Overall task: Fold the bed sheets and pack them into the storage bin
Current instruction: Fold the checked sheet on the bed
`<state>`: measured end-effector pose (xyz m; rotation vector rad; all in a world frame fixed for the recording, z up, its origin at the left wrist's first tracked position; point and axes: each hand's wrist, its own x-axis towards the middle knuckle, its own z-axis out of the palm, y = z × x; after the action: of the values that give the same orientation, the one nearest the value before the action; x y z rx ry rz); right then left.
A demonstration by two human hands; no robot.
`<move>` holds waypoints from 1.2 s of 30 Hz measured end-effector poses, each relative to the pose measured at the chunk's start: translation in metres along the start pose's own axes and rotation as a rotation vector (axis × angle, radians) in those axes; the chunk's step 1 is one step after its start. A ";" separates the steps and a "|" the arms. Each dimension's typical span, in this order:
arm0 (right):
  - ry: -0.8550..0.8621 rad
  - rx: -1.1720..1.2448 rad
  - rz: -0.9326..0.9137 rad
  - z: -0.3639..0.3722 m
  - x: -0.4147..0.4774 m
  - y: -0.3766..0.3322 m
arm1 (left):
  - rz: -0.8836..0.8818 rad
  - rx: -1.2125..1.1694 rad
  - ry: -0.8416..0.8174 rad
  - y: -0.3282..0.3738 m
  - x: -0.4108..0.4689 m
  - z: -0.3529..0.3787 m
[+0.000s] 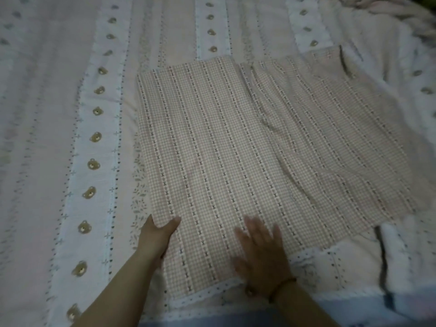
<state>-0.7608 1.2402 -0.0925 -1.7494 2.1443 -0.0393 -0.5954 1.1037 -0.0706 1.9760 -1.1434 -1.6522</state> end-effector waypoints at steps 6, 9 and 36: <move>0.247 0.130 0.067 -0.011 -0.008 0.040 | 0.126 0.477 0.236 0.011 -0.021 0.009; 0.369 0.263 0.255 -0.029 0.000 0.085 | 0.390 0.816 0.282 0.010 -0.036 0.046; 0.565 1.247 0.771 -0.189 0.009 0.349 | 0.499 1.330 -0.190 -0.004 -0.037 0.244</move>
<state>-1.1470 1.2717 -0.0070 -0.1783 2.1144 -1.4148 -0.8209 1.1919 -0.1161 1.7342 -2.9972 -0.7822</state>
